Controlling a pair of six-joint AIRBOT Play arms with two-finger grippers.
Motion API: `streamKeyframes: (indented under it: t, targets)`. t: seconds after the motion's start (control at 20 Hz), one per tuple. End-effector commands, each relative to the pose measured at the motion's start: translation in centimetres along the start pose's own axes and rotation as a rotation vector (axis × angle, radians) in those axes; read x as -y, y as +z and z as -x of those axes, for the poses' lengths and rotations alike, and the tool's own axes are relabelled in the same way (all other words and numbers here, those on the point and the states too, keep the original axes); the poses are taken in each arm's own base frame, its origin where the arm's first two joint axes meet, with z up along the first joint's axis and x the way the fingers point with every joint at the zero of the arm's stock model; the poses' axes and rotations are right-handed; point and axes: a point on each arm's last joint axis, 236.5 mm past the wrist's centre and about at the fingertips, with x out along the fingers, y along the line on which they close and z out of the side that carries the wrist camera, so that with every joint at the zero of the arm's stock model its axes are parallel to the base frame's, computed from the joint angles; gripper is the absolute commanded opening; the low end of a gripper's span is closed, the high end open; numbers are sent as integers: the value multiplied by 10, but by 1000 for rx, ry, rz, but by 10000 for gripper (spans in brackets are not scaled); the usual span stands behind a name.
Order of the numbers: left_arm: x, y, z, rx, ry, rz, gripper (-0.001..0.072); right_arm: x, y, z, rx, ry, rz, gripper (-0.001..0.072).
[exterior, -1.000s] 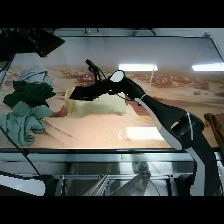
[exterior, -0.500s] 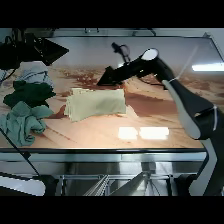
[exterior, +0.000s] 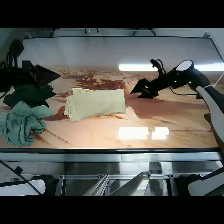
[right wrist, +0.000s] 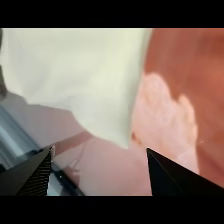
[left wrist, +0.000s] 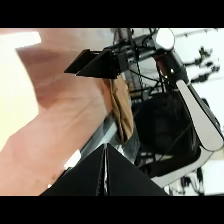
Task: Fold the shirts.
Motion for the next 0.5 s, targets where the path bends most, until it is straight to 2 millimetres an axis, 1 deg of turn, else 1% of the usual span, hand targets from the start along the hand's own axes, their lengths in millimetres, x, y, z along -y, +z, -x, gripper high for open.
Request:
streamKeyframes:
  t: [0.0, 0.15, 0.25, 0.35, 0.45]
  targets:
    - [-25, -24, 16, 52, 58, 87, 2, 23, 1, -36, 39, -27, -62, 642]
    - [-24, -32, 19, 64, 63, 98, 2, 22, -2, -75, 36, -39, -62, 639]
    - [-24, -33, 19, 63, 62, 98, 2, 18, -2, -98, 48, -50, -54, 637]
    - [-24, -32, 19, 64, 63, 98, 2, 2, -2, -113, 54, -24, -47, 634]
    - [-24, -33, 19, 63, 62, 98, 2, -11, -2, -124, 57, -19, -20, 634]
